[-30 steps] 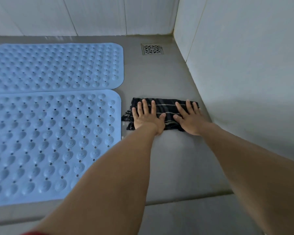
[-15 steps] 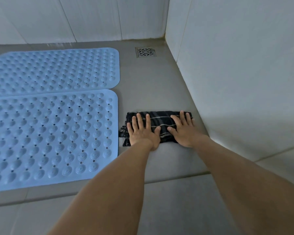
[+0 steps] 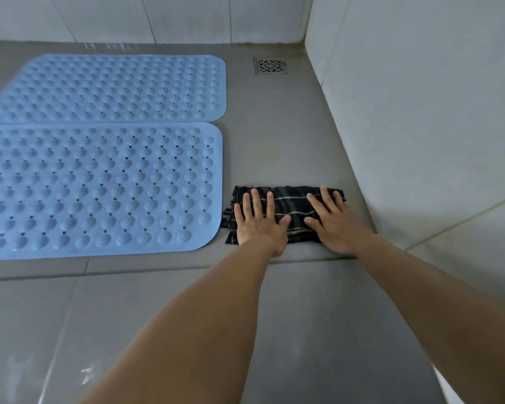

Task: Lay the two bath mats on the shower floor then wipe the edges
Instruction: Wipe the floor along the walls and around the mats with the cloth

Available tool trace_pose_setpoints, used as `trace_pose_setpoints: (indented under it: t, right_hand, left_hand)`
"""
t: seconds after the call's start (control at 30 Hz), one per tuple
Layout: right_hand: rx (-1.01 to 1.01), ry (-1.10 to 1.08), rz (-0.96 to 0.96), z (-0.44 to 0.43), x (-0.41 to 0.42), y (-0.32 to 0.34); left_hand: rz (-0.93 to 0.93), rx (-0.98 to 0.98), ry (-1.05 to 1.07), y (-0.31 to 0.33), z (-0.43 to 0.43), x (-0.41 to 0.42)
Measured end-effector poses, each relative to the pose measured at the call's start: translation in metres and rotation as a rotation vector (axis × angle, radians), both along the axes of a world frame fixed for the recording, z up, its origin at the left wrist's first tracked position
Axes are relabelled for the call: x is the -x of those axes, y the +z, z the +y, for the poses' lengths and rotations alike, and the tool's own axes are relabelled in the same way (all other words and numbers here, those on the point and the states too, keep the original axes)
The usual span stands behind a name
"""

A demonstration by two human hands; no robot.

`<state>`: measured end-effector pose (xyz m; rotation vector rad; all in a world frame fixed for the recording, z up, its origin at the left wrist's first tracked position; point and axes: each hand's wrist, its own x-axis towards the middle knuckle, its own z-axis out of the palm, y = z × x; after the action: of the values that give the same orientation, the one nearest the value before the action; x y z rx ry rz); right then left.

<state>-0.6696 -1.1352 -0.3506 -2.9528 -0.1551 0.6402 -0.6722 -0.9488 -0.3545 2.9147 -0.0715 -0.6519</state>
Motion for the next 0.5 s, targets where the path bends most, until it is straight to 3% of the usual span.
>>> trace_pose_setpoints:
  t: [0.5]
  right_hand:
    - [-0.050, 0.106, 0.071, -0.015, 0.038, 0.015]
  left_hand:
    - [0.038, 0.066, -0.241, 0.011, 0.036, 0.020]
